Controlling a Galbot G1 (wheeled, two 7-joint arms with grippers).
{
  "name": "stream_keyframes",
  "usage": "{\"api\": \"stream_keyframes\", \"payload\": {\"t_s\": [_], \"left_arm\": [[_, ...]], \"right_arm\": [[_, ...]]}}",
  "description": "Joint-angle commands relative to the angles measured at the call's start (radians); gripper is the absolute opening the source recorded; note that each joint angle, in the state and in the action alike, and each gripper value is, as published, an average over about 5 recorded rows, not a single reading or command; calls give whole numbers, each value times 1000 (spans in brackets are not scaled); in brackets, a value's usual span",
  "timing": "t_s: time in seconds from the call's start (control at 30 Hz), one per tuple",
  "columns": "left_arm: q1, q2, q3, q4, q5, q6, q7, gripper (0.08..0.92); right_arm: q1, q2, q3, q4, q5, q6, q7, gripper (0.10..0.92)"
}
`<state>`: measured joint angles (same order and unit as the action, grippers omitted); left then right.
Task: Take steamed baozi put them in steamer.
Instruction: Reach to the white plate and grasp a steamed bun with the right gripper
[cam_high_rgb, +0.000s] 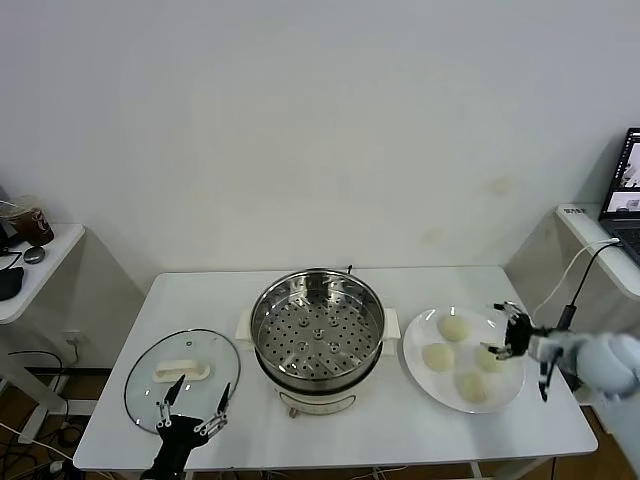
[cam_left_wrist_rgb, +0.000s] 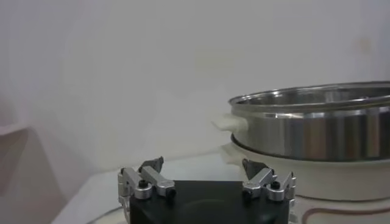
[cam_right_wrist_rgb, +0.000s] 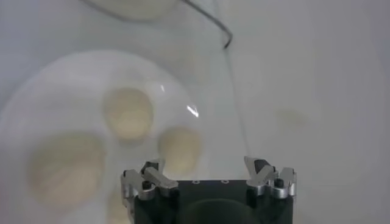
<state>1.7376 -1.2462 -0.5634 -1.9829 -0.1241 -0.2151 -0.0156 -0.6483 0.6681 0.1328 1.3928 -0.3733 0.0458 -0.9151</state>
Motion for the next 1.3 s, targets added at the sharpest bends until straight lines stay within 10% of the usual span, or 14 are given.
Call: {"api": "stream_keyframes", "payload": {"t_s": [0.03, 1.3], "left_arm": [[-9, -1, -16, 1, 47, -10, 3, 823], [-3, -6, -61, 36, 48, -48, -2, 823]], "right_arm": [[450, -18, -391, -235, -4, 1, -184, 823], [549, 212, -675, -487, 7, -106, -196, 817]]}}
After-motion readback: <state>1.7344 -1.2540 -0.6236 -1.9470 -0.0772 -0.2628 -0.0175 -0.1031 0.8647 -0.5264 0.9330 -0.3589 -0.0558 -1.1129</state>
